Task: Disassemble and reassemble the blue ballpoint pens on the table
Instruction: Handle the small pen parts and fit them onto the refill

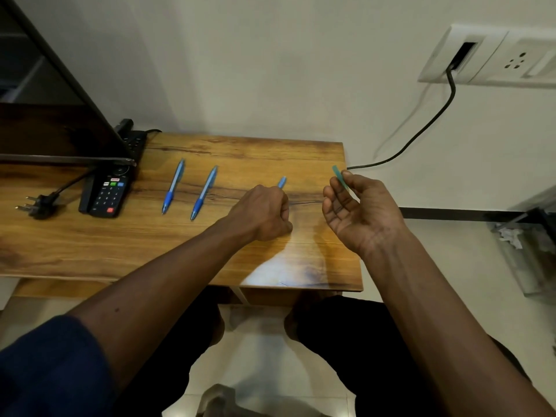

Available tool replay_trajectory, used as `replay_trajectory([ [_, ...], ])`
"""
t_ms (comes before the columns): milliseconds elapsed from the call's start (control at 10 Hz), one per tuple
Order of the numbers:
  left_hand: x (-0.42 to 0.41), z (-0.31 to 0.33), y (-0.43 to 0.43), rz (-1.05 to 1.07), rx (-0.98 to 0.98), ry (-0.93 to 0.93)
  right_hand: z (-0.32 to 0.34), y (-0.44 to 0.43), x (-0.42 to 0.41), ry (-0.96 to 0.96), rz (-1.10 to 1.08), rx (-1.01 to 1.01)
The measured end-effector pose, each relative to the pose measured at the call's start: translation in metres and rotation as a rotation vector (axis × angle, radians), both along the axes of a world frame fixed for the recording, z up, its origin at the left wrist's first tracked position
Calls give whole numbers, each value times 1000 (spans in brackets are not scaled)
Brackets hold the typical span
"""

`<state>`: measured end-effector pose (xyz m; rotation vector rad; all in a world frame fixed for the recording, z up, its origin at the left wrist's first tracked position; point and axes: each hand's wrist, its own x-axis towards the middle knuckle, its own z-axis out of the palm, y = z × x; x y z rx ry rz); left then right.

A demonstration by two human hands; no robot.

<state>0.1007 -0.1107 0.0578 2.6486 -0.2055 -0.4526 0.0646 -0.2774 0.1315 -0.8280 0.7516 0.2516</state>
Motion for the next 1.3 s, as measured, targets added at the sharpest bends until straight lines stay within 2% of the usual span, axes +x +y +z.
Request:
replay_trajectory([
  [300,-11,0,12,-64,-100,-4,-1,1,0,-8,3,-6],
  [400,-17,-2,14,-43,-124,-70,-1,1,0,-12,1,-7],
  [500,-27,6,16,-112,-144,-84,-1,3,0,-10,3,-19],
  [600,-49,13,23,-391,-44,-62,0,2,0,-3,7,-19],
  [700,-79,-3,37,-615,116,-219,0,0,-1,3,8,-19],
  [800,-108,-30,56,-646,71,-466,-2,-3,-2,5,0,-17],
  [900,-123,-51,62,-589,-27,-611,-2,-3,-2,3,-16,-17],
  [1100,-125,-62,42,-511,-55,-769,3,9,-4,-5,-3,-34],
  [1300,-127,-64,37,-523,-53,-832,5,19,-3,-14,1,-46],
])
